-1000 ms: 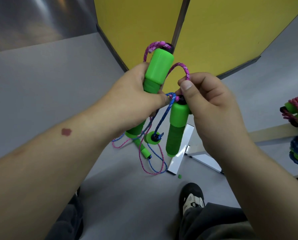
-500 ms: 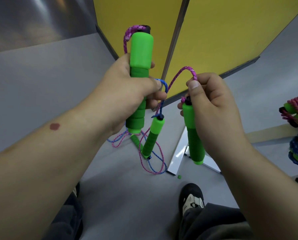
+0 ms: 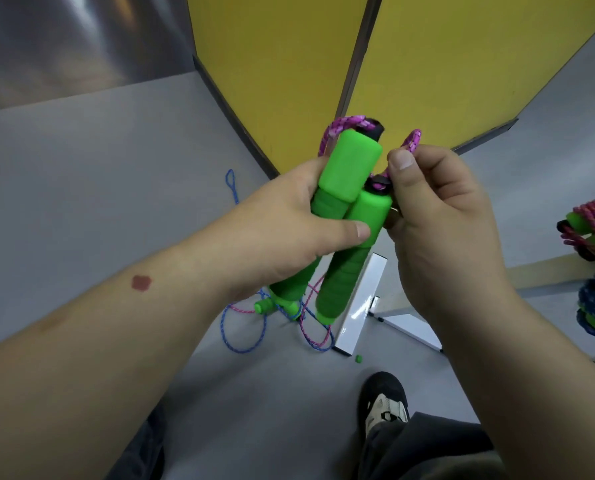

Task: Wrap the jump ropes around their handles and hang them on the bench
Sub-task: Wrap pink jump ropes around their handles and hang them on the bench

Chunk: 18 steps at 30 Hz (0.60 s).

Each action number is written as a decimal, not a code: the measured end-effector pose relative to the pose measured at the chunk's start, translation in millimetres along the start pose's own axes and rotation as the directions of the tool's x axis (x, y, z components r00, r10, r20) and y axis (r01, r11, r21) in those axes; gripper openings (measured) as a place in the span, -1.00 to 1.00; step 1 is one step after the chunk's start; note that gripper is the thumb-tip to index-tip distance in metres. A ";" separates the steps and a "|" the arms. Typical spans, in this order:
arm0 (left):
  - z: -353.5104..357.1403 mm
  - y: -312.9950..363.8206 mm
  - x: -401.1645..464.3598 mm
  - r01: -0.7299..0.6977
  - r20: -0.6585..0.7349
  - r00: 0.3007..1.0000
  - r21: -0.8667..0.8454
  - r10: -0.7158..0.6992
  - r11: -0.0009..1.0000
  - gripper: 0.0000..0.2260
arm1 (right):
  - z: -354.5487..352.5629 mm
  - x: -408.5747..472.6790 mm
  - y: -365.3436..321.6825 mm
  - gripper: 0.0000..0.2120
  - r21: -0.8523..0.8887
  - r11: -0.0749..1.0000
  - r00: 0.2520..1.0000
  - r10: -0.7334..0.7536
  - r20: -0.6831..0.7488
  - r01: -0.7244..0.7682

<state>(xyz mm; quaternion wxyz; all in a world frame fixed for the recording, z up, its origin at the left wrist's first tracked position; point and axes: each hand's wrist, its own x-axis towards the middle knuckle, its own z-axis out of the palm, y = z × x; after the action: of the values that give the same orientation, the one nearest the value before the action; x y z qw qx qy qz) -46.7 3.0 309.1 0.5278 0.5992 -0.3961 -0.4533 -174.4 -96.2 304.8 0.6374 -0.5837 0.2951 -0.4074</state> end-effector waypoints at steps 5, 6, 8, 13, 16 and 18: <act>-1.8 -0.6 0.2 0.038 0.097 0.995 -0.017 -0.036 0.999 -0.62 | -1.2 -0.2 0.0 -0.91 0.057 0.998 0.999 0.040 -0.031 -0.038; -1.4 -0.8 -0.1 0.052 0.116 0.992 -0.035 -0.048 0.998 -0.62 | -1.1 -0.2 -0.1 -0.90 0.053 0.998 0.998 0.047 -0.043 -0.045; 0.3 -1.0 -1.3 0.085 0.153 0.986 -0.081 -0.071 0.993 -0.65 | 0.1 -0.3 -0.7 -0.89 0.040 0.997 0.996 0.063 -0.070 -0.060; -2.8 0.8 -4.0 0.175 0.222 0.966 -0.201 -0.129 0.964 -0.71 | 3.7 -0.5 0.0 -0.85 -0.052 0.995 0.991 0.075 -0.110 -0.081; -4.6 3.3 -4.3 0.236 0.246 0.954 -0.257 -0.173 0.937 -0.73 | 3.0 -0.2 -0.9 -0.85 -0.106 0.992 0.989 0.054 -0.136 -0.069; -3.4 4.5 -4.6 0.256 0.260 0.947 -0.261 -0.187 0.931 -0.69 | 2.9 -0.3 -3.0 -0.88 -0.085 0.995 0.989 0.048 -0.143 -0.061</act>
<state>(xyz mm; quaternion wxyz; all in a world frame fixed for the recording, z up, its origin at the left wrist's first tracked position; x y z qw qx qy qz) -44.7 7.7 314.3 0.5057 0.4991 -0.3130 -0.6302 -172.6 -94.5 308.1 0.5992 -0.5731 0.3730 -0.4163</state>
